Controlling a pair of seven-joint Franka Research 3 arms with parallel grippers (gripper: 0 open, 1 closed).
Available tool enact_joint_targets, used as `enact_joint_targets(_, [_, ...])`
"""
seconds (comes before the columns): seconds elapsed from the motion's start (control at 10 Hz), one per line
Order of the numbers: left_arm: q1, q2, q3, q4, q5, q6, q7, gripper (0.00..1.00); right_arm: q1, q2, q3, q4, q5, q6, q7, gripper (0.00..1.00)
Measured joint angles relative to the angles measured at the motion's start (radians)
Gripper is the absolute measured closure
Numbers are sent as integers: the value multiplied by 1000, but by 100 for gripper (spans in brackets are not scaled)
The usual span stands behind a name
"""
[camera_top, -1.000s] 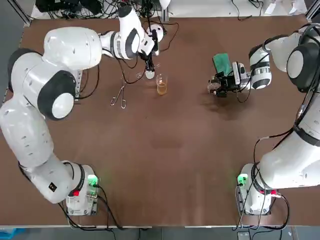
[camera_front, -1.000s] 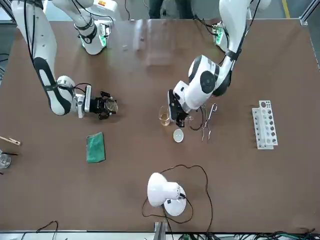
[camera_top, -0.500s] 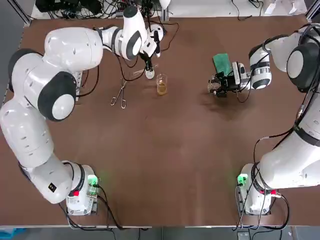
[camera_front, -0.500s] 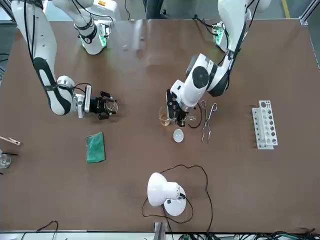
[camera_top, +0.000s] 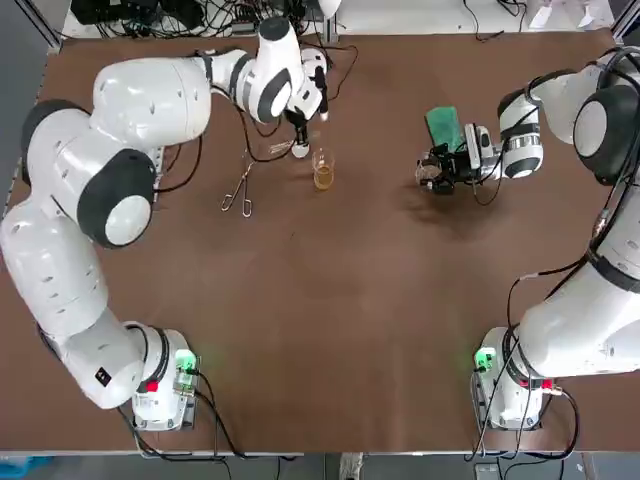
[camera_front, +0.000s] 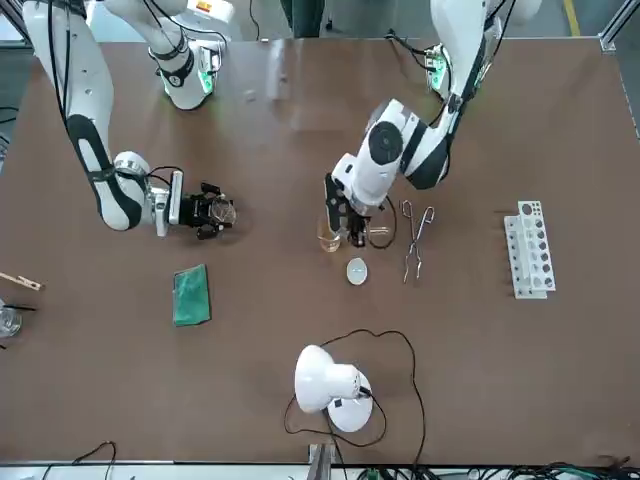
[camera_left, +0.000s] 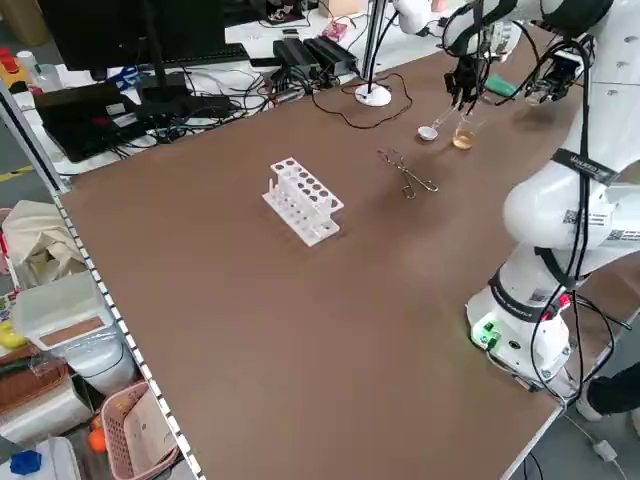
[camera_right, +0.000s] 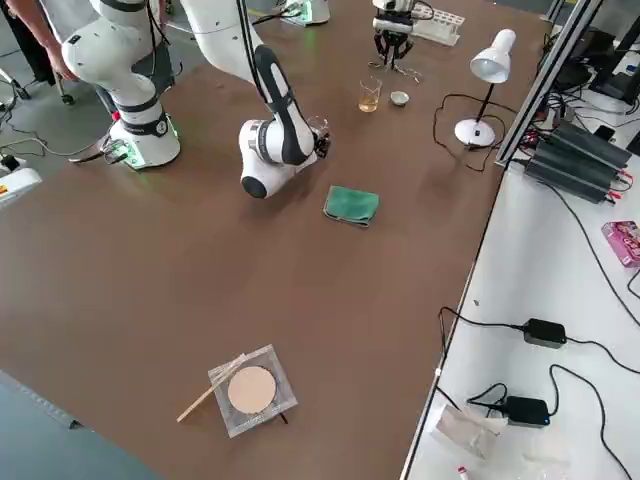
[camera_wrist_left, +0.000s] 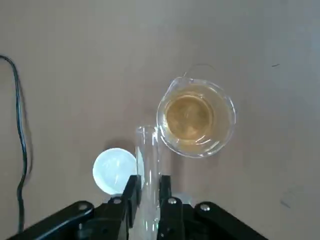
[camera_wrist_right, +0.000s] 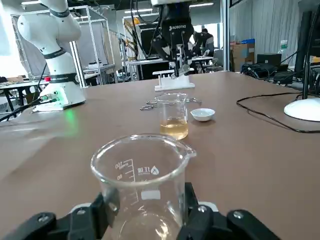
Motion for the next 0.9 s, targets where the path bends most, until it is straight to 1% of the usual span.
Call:
enact_joint_targets(0.4, [-15, 6, 0, 13, 96, -25, -69, 78, 0, 0, 0, 0, 1, 0, 0, 41])
enact_joint_targets(0.7, [-38, 10, 0, 18, 107, -59, -112, 78, 0, 0, -1, 0, 1, 0, 0, 41])
enact_joint_targets(0.9, [-46, 13, 0, 18, 191, -62, -172, 78, 0, 0, -1, 0, 1, 0, 0, 41])
